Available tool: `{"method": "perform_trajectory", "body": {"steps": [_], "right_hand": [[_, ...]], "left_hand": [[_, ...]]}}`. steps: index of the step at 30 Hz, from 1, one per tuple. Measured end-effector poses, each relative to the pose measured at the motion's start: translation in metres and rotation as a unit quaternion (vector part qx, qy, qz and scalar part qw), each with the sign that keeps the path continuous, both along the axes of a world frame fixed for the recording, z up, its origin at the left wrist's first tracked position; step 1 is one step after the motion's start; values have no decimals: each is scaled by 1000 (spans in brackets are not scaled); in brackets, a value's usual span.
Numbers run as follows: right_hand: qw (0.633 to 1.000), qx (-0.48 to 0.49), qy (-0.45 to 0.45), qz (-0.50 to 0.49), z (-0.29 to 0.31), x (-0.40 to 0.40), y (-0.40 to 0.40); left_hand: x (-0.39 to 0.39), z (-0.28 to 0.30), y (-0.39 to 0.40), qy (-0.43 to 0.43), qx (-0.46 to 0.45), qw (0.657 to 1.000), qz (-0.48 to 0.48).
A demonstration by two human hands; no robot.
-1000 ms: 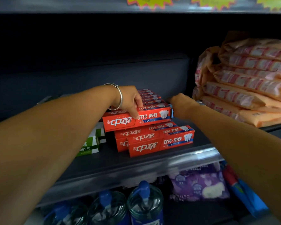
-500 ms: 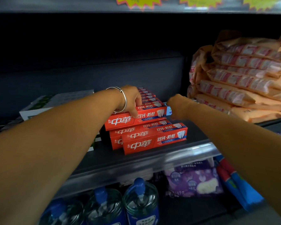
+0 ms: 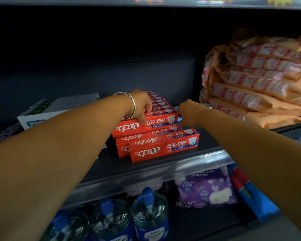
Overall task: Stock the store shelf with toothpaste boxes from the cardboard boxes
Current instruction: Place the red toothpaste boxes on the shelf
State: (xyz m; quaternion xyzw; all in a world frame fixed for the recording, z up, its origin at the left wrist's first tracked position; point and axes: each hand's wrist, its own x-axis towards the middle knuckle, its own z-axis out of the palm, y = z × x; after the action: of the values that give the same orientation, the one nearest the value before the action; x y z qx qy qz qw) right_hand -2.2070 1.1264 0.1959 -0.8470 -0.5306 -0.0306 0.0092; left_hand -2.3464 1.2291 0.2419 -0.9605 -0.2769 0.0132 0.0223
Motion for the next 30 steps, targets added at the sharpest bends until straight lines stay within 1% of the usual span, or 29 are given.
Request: {"method": "perform_trajectory", "body": {"steps": [13,21,30], "right_hand": [[1000,-13,-15,-10,-1,-5,1],[1000,-5,-23,-17,-1,-10,-8],[998,20,-65,-3,2,-18,-34]], "left_hand": [[-3,-6,0,-17,4,1000,7],[-7,-12,-3,-47,13,999,-1],[-8,-23,-20,-74,60,995,7]]}}
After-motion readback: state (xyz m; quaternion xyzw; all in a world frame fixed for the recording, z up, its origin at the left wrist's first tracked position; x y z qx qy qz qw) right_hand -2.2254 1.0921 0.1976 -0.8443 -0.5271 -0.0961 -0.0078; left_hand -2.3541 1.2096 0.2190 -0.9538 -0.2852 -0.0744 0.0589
